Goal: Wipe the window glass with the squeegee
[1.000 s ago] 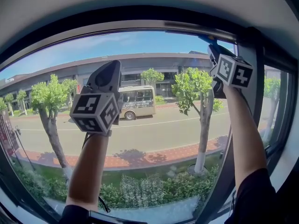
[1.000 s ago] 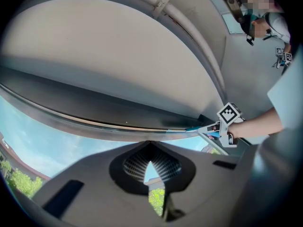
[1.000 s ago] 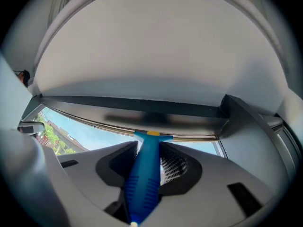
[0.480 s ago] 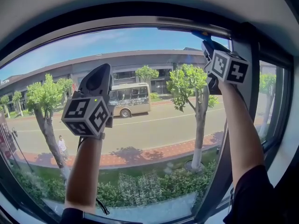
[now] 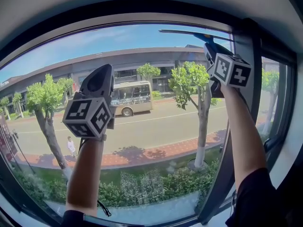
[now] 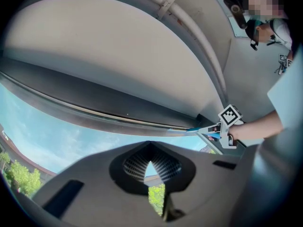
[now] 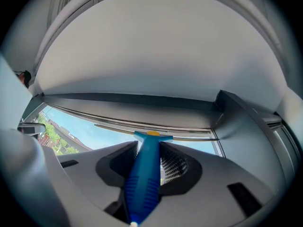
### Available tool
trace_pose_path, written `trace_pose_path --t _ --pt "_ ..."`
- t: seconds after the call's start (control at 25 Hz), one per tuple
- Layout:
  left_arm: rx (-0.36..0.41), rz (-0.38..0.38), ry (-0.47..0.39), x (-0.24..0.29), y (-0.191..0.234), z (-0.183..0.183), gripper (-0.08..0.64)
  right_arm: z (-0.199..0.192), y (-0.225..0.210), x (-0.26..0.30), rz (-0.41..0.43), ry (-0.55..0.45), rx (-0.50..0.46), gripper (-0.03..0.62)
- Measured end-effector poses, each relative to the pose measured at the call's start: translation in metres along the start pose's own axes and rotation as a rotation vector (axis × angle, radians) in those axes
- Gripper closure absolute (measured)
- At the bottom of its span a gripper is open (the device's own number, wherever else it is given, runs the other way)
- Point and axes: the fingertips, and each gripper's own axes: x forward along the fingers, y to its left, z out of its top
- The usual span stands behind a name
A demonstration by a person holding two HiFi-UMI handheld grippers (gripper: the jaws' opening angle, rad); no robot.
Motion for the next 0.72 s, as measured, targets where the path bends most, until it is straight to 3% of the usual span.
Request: trace_pose_path --t 0.72 --pt "-0.054 0.006 0.021 -0.019 -0.002 -0.012 0.56 -0.024 0.002 -0.024 -0.001 0.04 0.009 0.449"
